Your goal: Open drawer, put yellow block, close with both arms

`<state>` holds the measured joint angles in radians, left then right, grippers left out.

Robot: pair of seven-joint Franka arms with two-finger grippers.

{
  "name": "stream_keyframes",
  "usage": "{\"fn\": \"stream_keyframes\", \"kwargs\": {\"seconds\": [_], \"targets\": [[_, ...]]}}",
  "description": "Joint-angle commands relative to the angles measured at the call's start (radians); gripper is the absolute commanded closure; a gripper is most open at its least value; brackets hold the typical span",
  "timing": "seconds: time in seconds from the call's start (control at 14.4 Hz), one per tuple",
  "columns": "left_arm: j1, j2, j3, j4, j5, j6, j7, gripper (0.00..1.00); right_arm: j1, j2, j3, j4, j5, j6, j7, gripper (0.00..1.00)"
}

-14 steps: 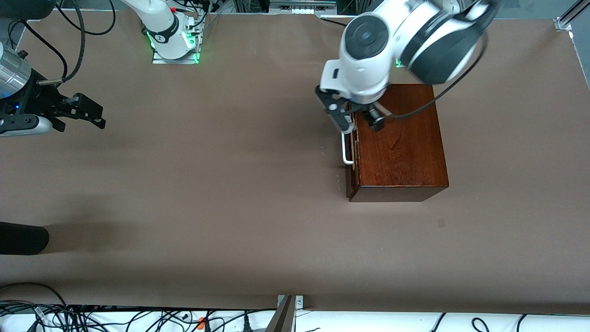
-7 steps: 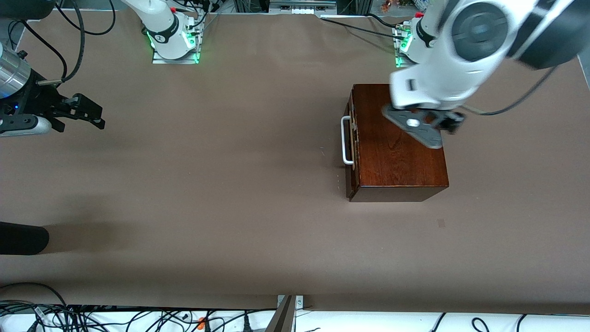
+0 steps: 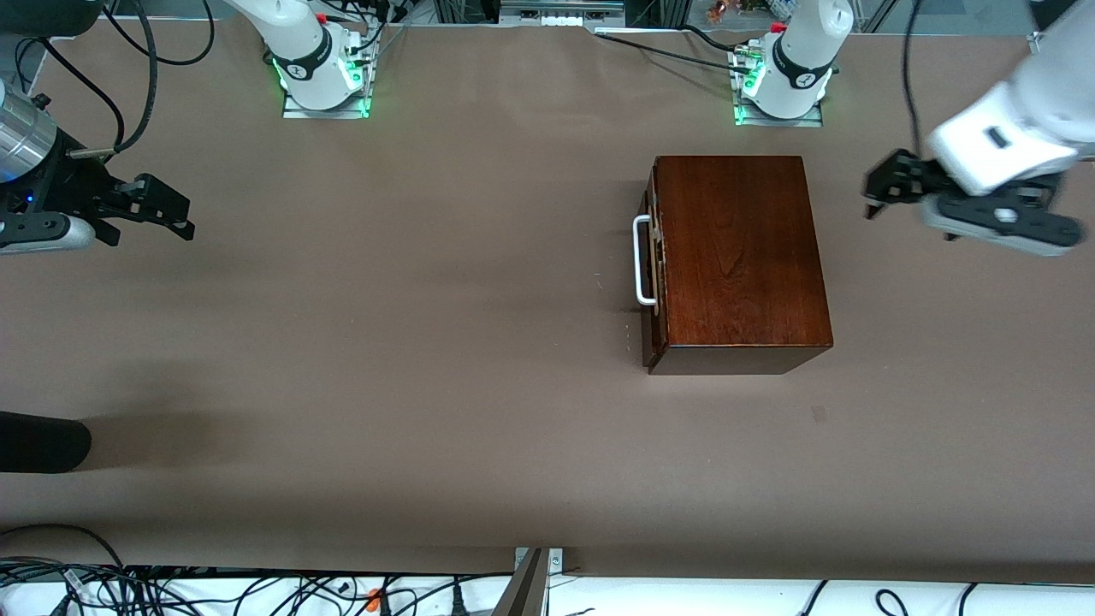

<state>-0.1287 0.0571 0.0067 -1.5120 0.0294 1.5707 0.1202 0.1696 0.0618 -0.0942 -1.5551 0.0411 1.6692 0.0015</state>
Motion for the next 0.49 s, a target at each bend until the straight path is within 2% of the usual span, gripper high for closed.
{"fn": "stream_keyframes", "kwargs": {"seconds": [0.0, 0.28, 0.42], "targets": [[-0.032, -0.086, 0.049, -0.128, -0.008, 0.084, -0.094, 0.00, 0.001, 0.009, -0.001, 0.020, -0.001, -0.002, -0.003, 0.00], [-0.014, -0.083, 0.045, -0.126, -0.006, 0.075, -0.133, 0.00, 0.001, 0.009, -0.001, 0.020, -0.001, 0.000, -0.003, 0.00], [0.030, -0.082, 0.027, -0.122, -0.011, 0.063, -0.139, 0.00, 0.001, 0.009, -0.001, 0.020, -0.001, 0.001, -0.003, 0.00]]}}
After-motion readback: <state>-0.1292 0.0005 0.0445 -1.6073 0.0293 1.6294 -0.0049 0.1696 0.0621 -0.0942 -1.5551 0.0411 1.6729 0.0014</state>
